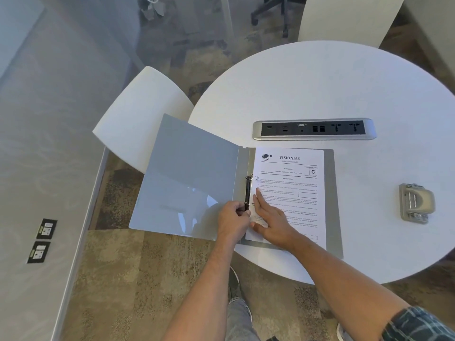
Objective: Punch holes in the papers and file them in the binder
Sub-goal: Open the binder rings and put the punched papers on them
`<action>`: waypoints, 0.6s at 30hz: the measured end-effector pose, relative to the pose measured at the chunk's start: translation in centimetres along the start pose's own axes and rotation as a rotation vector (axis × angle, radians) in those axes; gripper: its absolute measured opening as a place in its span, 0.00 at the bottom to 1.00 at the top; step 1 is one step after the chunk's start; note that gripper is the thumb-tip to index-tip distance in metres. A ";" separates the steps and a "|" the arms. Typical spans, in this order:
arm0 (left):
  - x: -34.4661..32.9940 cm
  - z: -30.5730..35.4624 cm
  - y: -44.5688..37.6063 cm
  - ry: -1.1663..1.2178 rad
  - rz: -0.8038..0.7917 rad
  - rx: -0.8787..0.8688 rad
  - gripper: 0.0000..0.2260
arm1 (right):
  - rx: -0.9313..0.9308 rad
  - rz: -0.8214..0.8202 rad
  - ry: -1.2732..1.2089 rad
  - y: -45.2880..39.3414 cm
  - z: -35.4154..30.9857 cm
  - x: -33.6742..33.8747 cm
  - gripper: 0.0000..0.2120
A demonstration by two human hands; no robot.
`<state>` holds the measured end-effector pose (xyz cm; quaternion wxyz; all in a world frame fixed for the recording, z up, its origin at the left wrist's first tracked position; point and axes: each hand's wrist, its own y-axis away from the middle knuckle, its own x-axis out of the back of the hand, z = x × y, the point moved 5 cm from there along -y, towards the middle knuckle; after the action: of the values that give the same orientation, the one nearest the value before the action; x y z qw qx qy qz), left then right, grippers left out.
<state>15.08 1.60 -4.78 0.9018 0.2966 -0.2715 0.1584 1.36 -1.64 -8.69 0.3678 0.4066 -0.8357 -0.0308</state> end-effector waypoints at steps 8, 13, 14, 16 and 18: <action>0.1 0.6 0.3 0.014 -0.002 0.003 0.08 | 0.015 0.006 0.036 -0.3 0.3 -0.1 0.37; 0.0 0.5 0.2 0.014 0.003 0.001 0.11 | 0.025 0.023 0.050 -0.3 0.4 -0.2 0.37; -0.1 0.5 0.2 0.010 0.003 0.001 0.11 | 0.033 0.026 0.039 -0.3 0.4 0.0 0.37; -0.2 0.4 0.1 -0.022 -0.001 -0.015 0.10 | 0.048 0.038 -0.054 -0.1 0.4 0.6 0.34; -0.4 0.5 -0.1 -0.067 -0.004 -0.036 0.12 | 0.027 0.076 -0.177 0.5 0.5 1.5 0.30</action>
<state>14.61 1.11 -4.70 0.8976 0.2860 -0.3039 0.1418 0.12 -2.47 -7.94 0.2876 0.3754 -0.8802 -0.0413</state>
